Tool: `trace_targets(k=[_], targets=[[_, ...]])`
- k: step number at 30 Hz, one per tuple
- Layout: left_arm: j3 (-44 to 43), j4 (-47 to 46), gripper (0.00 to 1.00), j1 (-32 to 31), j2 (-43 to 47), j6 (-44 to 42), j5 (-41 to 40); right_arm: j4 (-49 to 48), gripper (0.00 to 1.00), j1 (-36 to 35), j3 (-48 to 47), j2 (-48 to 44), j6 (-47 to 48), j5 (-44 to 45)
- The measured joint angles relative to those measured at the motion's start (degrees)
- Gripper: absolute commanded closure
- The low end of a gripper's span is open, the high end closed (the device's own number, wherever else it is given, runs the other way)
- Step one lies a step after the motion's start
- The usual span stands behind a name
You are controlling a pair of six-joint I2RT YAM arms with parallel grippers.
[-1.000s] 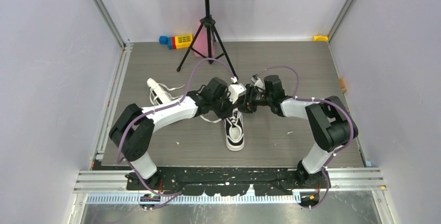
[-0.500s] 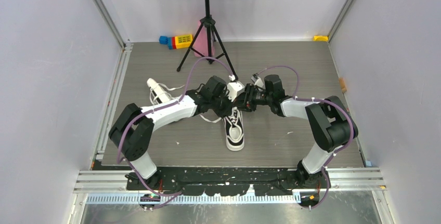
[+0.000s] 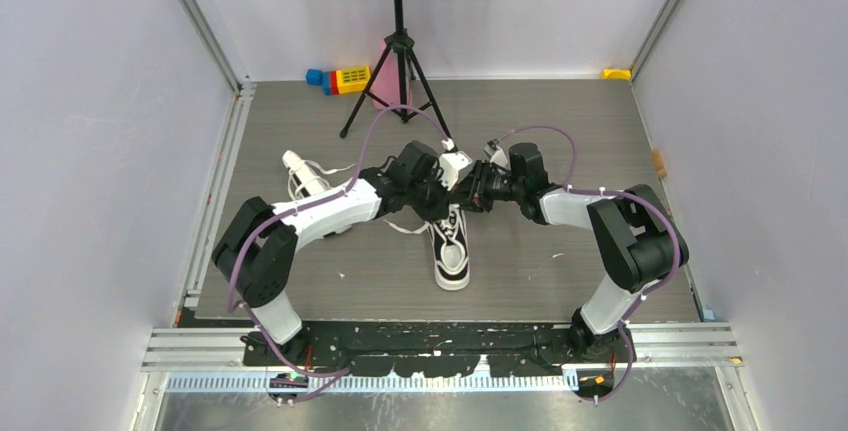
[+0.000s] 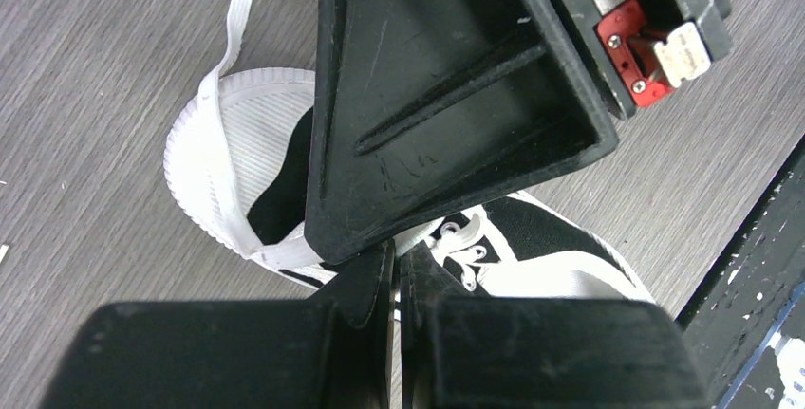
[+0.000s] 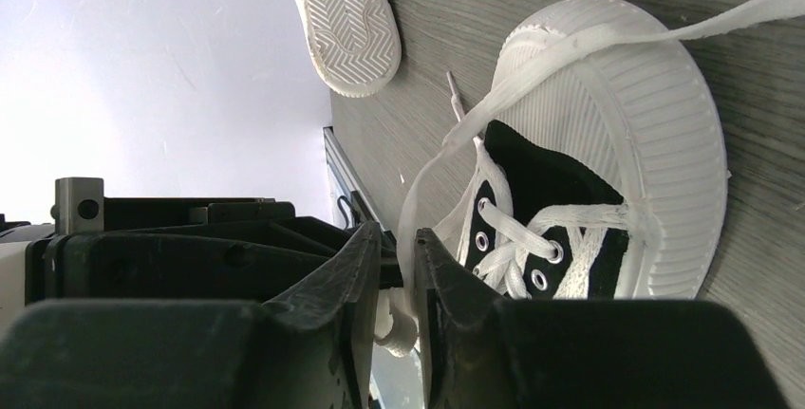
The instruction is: Tie the shoes
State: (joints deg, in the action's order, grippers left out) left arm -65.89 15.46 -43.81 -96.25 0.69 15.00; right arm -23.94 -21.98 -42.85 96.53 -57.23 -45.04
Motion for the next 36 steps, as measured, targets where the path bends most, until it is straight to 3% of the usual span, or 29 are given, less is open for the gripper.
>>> trace_targets(k=[8,11,19,27,31,36], targets=[[-1.5,1.9,1.0,0.0,-1.0,0.9,-0.4,-0.1,0.86,0.0,0.0,0.0,-0.1,0.1],[-1.6,2.1,1.0,0.0,-1.1,1.1,-0.6,-0.1,0.65,0.0,0.0,0.0,0.0,0.1],[-1.6,2.6,1.0,0.1,-1.2,1.9,-0.7,0.0,0.54,0.0,0.3,0.0,0.3,1.1],[-1.6,2.9,1.0,0.5,-1.2,1.9,-0.2,-3.6,0.57,0.1,2.3,0.0,-1.0,1.3],[-1.6,2.9,1.0,0.8,-1.2,1.9,0.3,-6.0,0.65,0.3,3.2,0.0,-2.3,1.0],[-1.6,2.9,1.0,1.7,-1.2,2.1,0.6,-7.4,0.62,0.3,3.5,0.0,-3.3,0.2]])
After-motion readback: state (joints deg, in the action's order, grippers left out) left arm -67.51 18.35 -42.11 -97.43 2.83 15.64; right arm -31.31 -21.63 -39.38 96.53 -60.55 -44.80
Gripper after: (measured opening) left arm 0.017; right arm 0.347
